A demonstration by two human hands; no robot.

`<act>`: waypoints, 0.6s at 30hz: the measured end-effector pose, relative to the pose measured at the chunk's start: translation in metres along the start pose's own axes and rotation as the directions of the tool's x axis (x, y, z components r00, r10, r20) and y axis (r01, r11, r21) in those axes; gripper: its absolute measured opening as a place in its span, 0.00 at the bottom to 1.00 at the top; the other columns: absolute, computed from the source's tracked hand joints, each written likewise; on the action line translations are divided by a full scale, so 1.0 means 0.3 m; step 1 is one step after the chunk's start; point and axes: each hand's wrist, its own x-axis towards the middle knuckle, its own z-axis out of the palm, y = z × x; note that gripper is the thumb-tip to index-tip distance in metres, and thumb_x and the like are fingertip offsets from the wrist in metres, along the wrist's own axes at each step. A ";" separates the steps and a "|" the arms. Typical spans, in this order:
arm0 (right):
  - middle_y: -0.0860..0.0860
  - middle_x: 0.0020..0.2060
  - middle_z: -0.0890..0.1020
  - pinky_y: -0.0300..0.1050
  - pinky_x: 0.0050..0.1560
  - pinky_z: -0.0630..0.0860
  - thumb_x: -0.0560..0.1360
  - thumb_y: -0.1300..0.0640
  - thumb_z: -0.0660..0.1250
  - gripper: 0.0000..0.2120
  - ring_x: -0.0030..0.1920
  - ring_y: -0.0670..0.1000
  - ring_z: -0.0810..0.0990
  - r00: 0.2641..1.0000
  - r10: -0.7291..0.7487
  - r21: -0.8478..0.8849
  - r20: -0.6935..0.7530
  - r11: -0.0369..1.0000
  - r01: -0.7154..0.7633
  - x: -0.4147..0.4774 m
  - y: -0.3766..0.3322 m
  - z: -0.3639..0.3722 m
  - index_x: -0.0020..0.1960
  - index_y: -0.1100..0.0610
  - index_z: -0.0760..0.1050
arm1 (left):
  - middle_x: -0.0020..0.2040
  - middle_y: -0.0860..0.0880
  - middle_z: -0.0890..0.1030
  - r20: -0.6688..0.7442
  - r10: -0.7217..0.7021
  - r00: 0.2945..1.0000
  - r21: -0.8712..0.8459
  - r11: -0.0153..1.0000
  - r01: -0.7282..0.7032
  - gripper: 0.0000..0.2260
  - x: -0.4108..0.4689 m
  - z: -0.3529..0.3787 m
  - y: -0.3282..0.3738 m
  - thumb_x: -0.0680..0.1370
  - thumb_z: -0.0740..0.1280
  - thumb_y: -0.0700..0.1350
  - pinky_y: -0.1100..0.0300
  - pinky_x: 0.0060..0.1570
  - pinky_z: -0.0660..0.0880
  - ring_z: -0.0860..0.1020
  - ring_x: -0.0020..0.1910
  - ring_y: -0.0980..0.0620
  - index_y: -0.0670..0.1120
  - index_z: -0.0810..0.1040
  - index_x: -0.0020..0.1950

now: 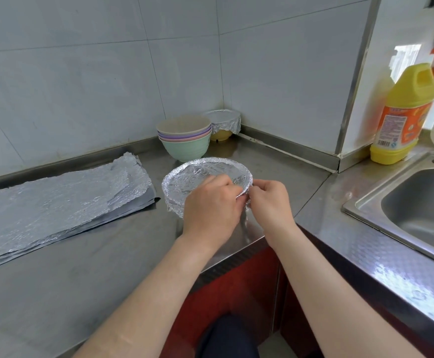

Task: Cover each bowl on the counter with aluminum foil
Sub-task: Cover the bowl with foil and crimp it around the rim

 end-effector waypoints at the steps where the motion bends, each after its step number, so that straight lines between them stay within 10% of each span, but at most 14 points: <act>1: 0.51 0.28 0.63 0.46 0.34 0.58 0.70 0.65 0.57 0.10 0.34 0.51 0.59 0.999 0.029 0.061 -0.018 0.998 -0.028 -0.010 -0.013 0.010 0.29 0.62 0.65 | 0.34 0.52 0.74 -0.006 0.011 1.000 -0.001 1.000 -0.011 0.09 0.001 0.004 -0.004 0.73 0.70 0.48 0.57 0.28 0.70 0.73 0.37 0.49 0.47 0.81 0.35; 10: 0.49 0.40 0.76 0.42 0.42 0.68 0.79 0.58 0.56 0.08 0.43 0.50 0.74 0.991 0.120 0.232 0.066 0.964 -0.133 -0.070 -0.051 0.060 0.47 0.57 0.72 | 0.38 0.48 0.78 0.031 0.125 0.992 -0.027 0.992 -0.124 0.15 0.008 -0.022 -0.034 0.73 0.57 0.48 0.51 0.34 0.76 0.75 0.42 0.44 0.43 0.81 0.40; 13: 0.48 0.72 0.67 0.39 0.61 0.60 0.82 0.51 0.54 0.24 0.72 0.50 0.64 0.991 0.126 0.188 0.048 0.973 -0.133 -0.073 -0.042 0.050 0.76 0.56 0.60 | 0.49 0.49 0.81 -0.039 -0.087 0.995 -0.085 0.993 0.084 0.14 0.027 -0.084 -0.074 0.76 0.62 0.51 0.57 0.52 0.71 0.75 0.52 0.47 0.47 0.83 0.51; 18: 0.46 0.78 0.53 0.44 0.72 0.52 0.83 0.44 0.50 0.29 0.77 0.48 0.52 0.990 0.137 0.209 -0.022 0.969 -0.129 -0.053 -0.051 0.086 0.79 0.54 0.48 | 0.67 0.46 0.73 0.063 -0.488 0.870 -0.064 0.868 0.492 0.17 0.089 -0.131 -0.239 0.79 0.62 0.51 0.57 0.64 0.62 0.68 0.67 0.44 0.47 0.76 0.65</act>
